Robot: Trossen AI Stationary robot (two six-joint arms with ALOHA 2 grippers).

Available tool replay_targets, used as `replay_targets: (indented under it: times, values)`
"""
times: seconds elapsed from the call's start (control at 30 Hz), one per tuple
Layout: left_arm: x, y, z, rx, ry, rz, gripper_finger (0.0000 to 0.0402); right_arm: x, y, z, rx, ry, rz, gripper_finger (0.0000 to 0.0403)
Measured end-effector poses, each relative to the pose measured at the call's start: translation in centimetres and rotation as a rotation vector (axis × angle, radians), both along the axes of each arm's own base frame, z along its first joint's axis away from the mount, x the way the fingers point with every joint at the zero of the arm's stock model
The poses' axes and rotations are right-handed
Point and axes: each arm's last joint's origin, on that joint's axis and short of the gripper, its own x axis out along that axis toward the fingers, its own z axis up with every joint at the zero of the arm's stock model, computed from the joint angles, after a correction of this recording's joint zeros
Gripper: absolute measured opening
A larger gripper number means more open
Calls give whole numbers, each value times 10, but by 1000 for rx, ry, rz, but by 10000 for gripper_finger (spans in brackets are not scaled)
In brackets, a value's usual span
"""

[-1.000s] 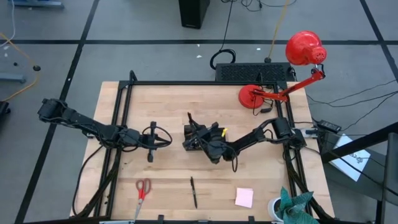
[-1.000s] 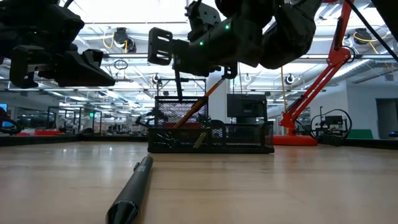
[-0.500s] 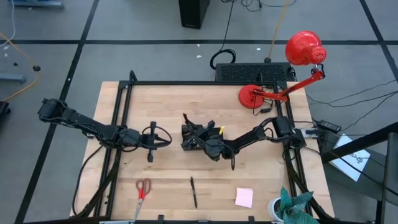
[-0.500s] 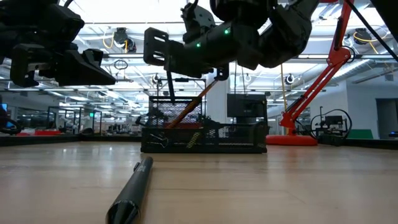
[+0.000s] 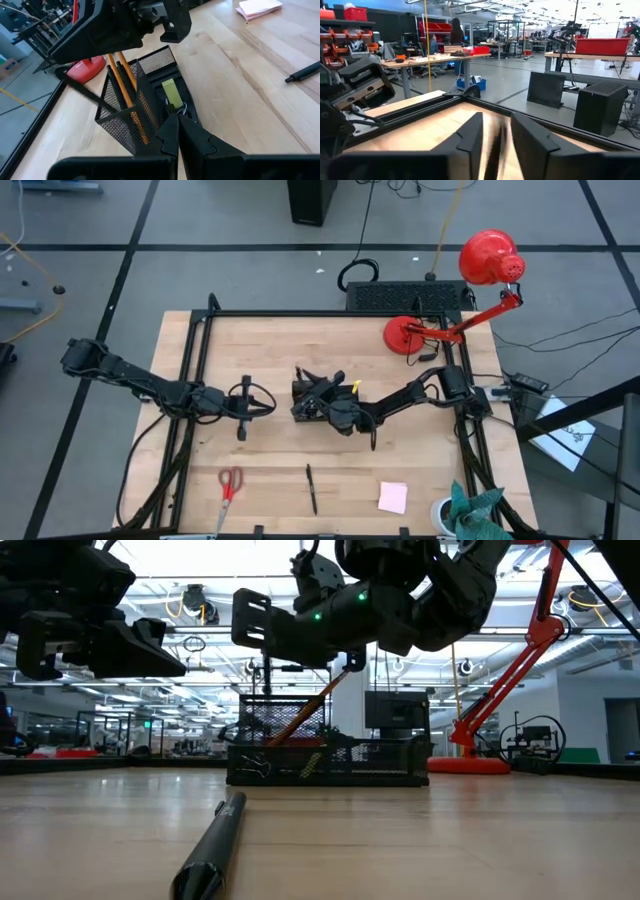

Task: Pick and place office supplies into organizer
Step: Put the black pen into the desk organizer

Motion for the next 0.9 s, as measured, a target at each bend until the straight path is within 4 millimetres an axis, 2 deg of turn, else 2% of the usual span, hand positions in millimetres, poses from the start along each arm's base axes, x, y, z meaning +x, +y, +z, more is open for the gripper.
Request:
replay_targets:
  times: [0.1, 0.27, 0.37, 0.43, 0.53, 0.63, 0.77, 0.9]
  values:
    - [0, 0, 0, -2, 0, 0, 19, 0, 0, 0, 2, -2, 0, 111]
    - [0, 0, 0, -3, 0, 1, 19, -1, 4, 2, -5, 0, 9, 108]
    - [0, 0, -1, -3, 7, 1, 19, -4, 15, 12, -52, 29, 40, 101]
    - [0, 0, -1, -7, 11, 3, 19, -9, 27, 28, -107, 58, 69, 96]
    - [-1, 0, -2, -6, 17, 3, 19, -21, 47, 61, -180, 94, 78, 87]
    - [-1, 0, -3, -9, 27, 5, 19, -37, 73, 78, -246, 207, 129, 69]
    - [-1, 0, -3, -30, 30, 12, 19, -63, 105, 91, -254, 317, 237, 17]
    - [-2, -1, -4, -131, 47, -5, 19, -86, 114, 85, -163, 404, 288, 6]
